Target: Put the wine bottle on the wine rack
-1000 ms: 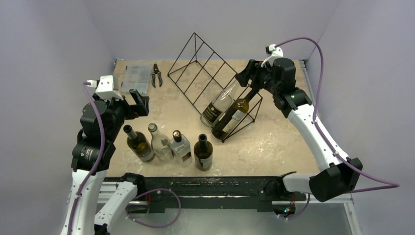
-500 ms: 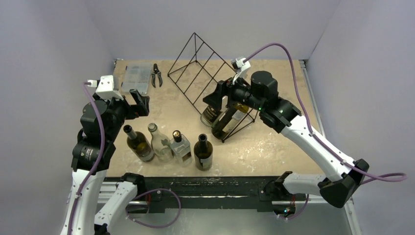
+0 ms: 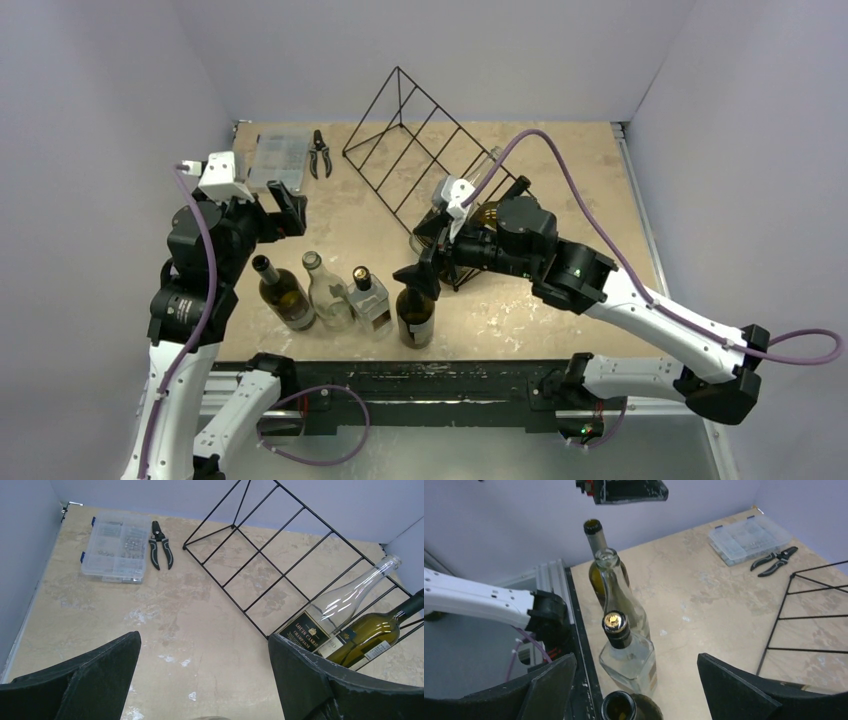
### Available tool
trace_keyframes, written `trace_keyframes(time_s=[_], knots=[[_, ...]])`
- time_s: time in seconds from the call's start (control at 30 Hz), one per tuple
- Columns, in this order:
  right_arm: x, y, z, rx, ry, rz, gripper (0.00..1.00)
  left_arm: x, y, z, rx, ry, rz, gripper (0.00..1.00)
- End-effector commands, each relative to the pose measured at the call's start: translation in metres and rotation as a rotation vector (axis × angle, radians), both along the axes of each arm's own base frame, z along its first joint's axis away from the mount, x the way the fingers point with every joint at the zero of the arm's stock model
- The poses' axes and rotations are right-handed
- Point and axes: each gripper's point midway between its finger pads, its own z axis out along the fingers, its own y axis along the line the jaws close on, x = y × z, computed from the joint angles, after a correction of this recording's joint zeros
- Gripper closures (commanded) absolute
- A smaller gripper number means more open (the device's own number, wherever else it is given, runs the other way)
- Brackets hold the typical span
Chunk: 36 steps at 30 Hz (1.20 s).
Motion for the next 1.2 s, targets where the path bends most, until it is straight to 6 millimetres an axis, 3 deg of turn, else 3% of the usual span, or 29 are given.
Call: trace_keyframes(time_s=[0.0,0.2,0.43,0.6,0.77,0.93,1.17], knots=[[0.001,-0.003,-0.011,-0.081,-0.125,-0.037,0.04,0.001,-0.001,0.011,-0.025,-0.032,-0.003,0.00],[-0.015,0.003,-0.034,-0.119,-0.118,-0.034,0.04,0.004,-0.001,0.009,-0.024,-0.029,0.000,0.00],[-0.013,0.002,-0.069,-0.184,-0.108,-0.106,0.04,0.004,-0.001,0.010,-0.028,-0.025,-0.002,0.00],[-0.015,0.006,-0.080,-0.137,-0.055,-0.139,0.08,0.003,0.001,0.010,-0.028,-0.033,0.004,0.00],[-0.013,0.009,-0.095,-0.146,-0.017,-0.170,0.18,0.005,-0.001,0.009,-0.028,-0.022,-0.004,0.00],[-0.018,0.007,-0.097,-0.150,-0.004,-0.155,0.36,0.004,-0.001,0.009,-0.030,-0.022,-0.006,0.00],[-0.019,-0.004,-0.078,-0.105,-0.009,-0.171,0.62,0.006,-0.002,0.008,-0.031,-0.013,-0.006,0.00]])
